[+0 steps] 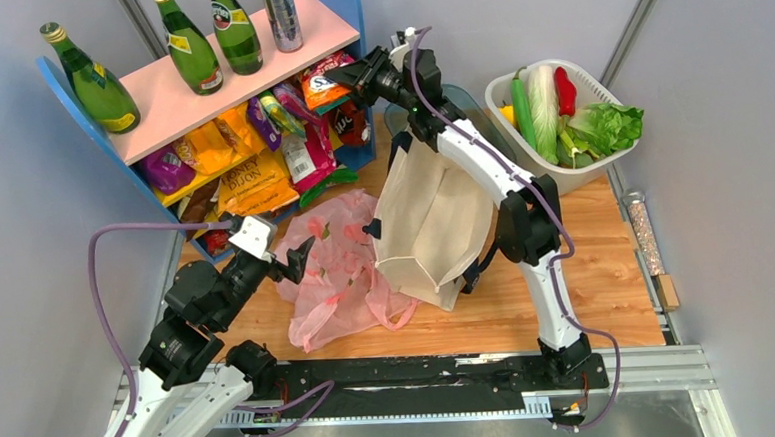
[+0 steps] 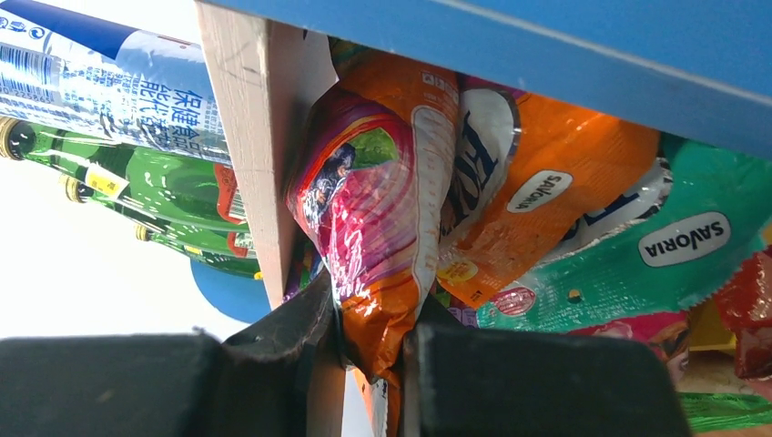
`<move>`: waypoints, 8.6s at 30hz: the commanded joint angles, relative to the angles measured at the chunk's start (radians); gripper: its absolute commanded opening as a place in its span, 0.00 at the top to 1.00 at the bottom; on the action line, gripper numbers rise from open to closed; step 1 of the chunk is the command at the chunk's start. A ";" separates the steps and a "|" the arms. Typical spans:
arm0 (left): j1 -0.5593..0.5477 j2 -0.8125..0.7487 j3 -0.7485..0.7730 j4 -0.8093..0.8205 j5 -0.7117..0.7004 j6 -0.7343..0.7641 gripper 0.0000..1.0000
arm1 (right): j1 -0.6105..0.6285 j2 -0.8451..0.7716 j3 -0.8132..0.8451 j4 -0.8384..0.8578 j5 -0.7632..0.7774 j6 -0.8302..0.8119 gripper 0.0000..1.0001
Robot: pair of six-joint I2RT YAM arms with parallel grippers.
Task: Untie the knot of the grocery bags and take out the mixed food
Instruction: Place the fake candies on the shelf, then pick up the takeout bag at the center of the board.
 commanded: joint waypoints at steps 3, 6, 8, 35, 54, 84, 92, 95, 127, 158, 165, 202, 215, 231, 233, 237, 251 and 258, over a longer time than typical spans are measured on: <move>0.005 0.005 -0.002 0.013 0.019 0.017 0.00 | 0.011 0.021 0.160 0.053 0.032 -0.021 1.00; 0.005 0.005 -0.002 0.011 0.025 0.015 0.00 | 0.013 0.027 0.173 0.041 0.044 -0.037 1.00; 0.004 0.005 -0.002 0.011 0.026 0.015 0.00 | 0.014 0.030 0.175 0.040 0.051 -0.044 1.00; 0.004 0.029 0.000 0.013 0.077 0.013 0.00 | 0.049 0.144 0.329 0.080 0.187 -0.061 0.85; 0.004 0.024 -0.002 0.009 0.078 0.014 0.00 | 0.053 0.067 0.201 0.129 0.178 -0.094 0.50; 0.004 0.027 -0.002 0.005 0.101 0.017 0.00 | 0.077 -0.140 -0.155 0.208 0.227 -0.113 0.73; 0.005 0.026 -0.002 0.004 0.102 0.016 0.00 | 0.081 -0.050 -0.021 0.184 0.225 -0.106 1.00; 0.005 0.024 -0.002 0.005 0.102 0.018 0.00 | 0.081 0.003 0.064 0.164 0.226 -0.100 1.00; 0.005 0.025 -0.003 0.008 0.116 0.018 0.00 | 0.105 -0.032 -0.026 0.239 0.300 -0.126 0.45; 0.004 0.021 -0.002 0.007 0.113 0.010 0.00 | 0.118 -0.331 -0.505 0.338 0.396 -0.169 0.32; 0.005 0.029 0.002 0.004 0.090 -0.035 0.00 | 0.120 -0.487 -0.660 0.372 0.398 -0.273 0.19; -0.096 0.630 -0.049 -0.272 -0.385 -0.836 0.00 | 0.034 -1.281 -0.860 -0.807 0.807 -1.117 0.00; -0.096 0.260 -0.138 -0.111 -0.261 -0.701 1.00 | 0.034 -1.339 -0.894 -0.692 0.271 -1.182 0.00; -0.096 0.126 0.107 -0.220 0.051 -0.479 1.00 | 0.034 -1.194 -0.939 -0.460 -0.210 -1.120 0.00; -0.096 0.109 0.141 -0.215 0.048 -0.434 1.00 | 0.034 -1.166 -0.923 -0.427 -0.250 -1.098 0.00; -0.096 0.103 0.229 -0.216 0.041 -0.337 1.00 | 0.035 -1.122 -0.901 -0.346 -0.301 -1.079 0.00; -0.096 0.191 0.460 -0.065 0.244 -0.193 1.00 | 0.044 -0.969 -1.004 0.246 -0.441 -0.937 0.00; -0.096 0.272 0.452 0.052 0.376 -0.208 1.00 | 0.168 -0.875 -0.945 0.360 -0.485 -0.924 0.00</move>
